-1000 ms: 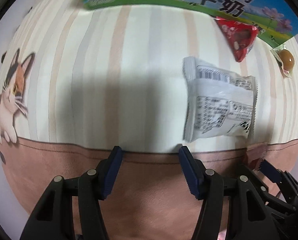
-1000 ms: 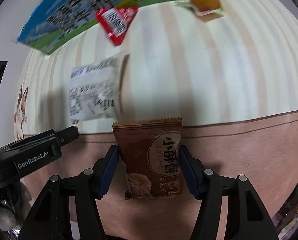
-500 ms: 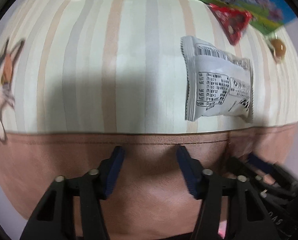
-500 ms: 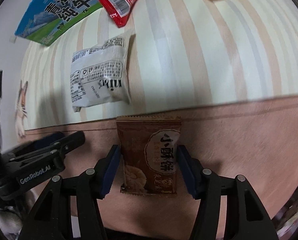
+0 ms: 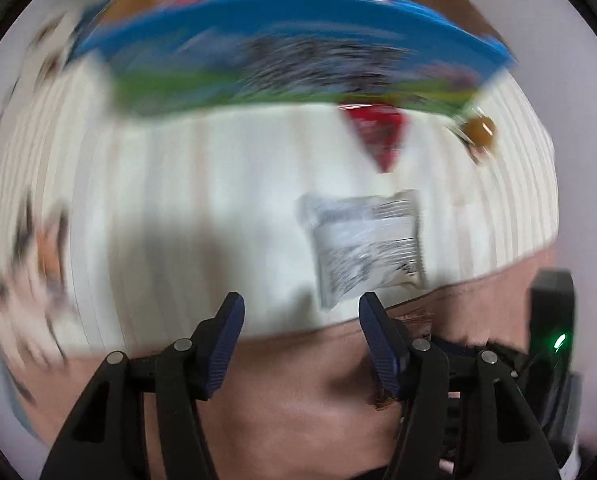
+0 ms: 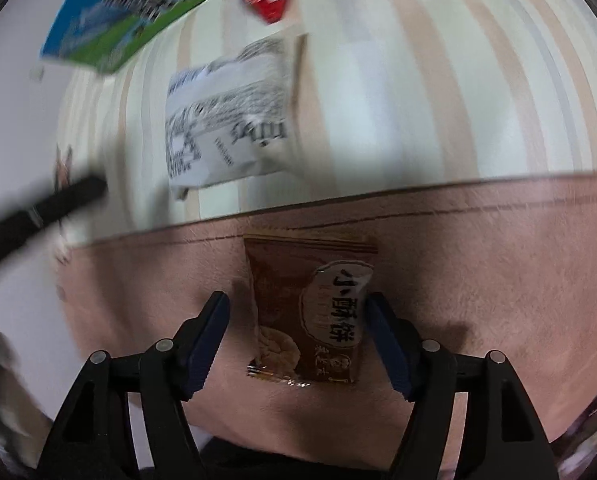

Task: Organize snacks
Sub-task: 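Close the left tool on the white printed pack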

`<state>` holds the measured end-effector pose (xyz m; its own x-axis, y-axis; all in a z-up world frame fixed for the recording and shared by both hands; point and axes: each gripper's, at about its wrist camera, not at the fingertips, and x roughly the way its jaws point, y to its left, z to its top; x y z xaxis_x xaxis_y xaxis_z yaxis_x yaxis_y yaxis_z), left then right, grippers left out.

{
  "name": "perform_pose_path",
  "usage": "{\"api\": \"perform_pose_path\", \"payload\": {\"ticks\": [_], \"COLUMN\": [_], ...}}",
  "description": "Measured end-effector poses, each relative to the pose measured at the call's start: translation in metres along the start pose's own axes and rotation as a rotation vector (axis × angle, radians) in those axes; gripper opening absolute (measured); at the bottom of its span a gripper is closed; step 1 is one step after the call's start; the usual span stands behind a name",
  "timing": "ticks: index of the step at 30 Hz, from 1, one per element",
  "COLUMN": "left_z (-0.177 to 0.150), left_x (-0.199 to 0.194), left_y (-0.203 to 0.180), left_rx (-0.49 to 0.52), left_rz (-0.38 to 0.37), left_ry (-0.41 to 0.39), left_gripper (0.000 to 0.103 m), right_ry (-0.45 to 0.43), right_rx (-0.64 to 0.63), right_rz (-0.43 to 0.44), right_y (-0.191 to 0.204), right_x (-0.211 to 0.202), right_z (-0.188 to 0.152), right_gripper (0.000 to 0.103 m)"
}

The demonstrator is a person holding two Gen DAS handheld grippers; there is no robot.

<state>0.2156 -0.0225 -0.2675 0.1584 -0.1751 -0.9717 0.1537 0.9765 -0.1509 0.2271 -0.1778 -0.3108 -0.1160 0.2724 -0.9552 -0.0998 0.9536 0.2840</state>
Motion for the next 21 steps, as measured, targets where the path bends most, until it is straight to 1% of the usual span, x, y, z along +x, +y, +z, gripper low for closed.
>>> {"api": "perform_pose_path", "payload": {"ticks": [1, 3, 5, 6, 8, 11, 12, 14, 15, 17, 18, 20, 21], "left_z": [0.007, 0.022, 0.031, 0.032, 0.036, 0.031, 0.029, 0.024, 0.022, 0.022, 0.027, 0.042, 0.051], "left_x": [0.0, 0.006, 0.01, 0.013, 0.024, 0.047, 0.061, 0.079, 0.087, 0.099, 0.1, 0.1, 0.098], "left_y": [-0.01, -0.029, -0.048, -0.058, -0.08, -0.11, -0.123, -0.132, -0.135, -0.144, -0.144, -0.142, -0.133], "left_rx": [0.072, 0.235, 0.363, 0.429, 0.544, 0.733, 0.787, 0.855, 0.88, 0.877, 0.837, 0.734, 0.643], "left_rz": [0.014, 0.062, 0.097, 0.114, 0.122, 0.154, 0.181, 0.228, 0.255, 0.262, 0.246, 0.19, 0.166], "left_ry": [0.006, 0.021, 0.033, 0.043, 0.074, 0.155, 0.19, 0.24, 0.248, 0.256, 0.257, 0.248, 0.253], "left_gripper": [0.058, 0.058, 0.058, 0.058, 0.058, 0.058, 0.058, 0.058, 0.058, 0.058, 0.058, 0.058, 0.057], "right_ry": [-0.024, -0.053, -0.081, -0.096, -0.108, -0.122, -0.128, -0.14, -0.142, -0.145, -0.147, -0.148, -0.148], "right_rx": [-0.052, -0.106, -0.085, -0.062, 0.001, 0.072, 0.086, 0.105, 0.114, 0.131, 0.137, 0.149, 0.155], "right_rz": [-0.065, -0.116, -0.145, -0.15, -0.134, -0.111, -0.113, -0.117, -0.116, -0.11, -0.107, -0.095, -0.084], "right_y": [0.007, 0.01, 0.0, -0.009, -0.034, -0.06, -0.065, -0.07, -0.074, -0.08, -0.081, -0.089, -0.096], "right_x": [-0.001, -0.007, -0.017, -0.023, -0.037, -0.051, -0.056, -0.061, -0.064, -0.067, -0.068, -0.072, -0.074], "right_z": [-0.002, -0.006, -0.01, -0.01, -0.01, -0.006, -0.005, -0.002, -0.001, 0.0, 0.0, -0.003, -0.009], "right_gripper": [0.056, 0.056, 0.056, 0.056, 0.056, 0.056, 0.056, 0.056, 0.056, 0.056, 0.056, 0.056, 0.056]}}
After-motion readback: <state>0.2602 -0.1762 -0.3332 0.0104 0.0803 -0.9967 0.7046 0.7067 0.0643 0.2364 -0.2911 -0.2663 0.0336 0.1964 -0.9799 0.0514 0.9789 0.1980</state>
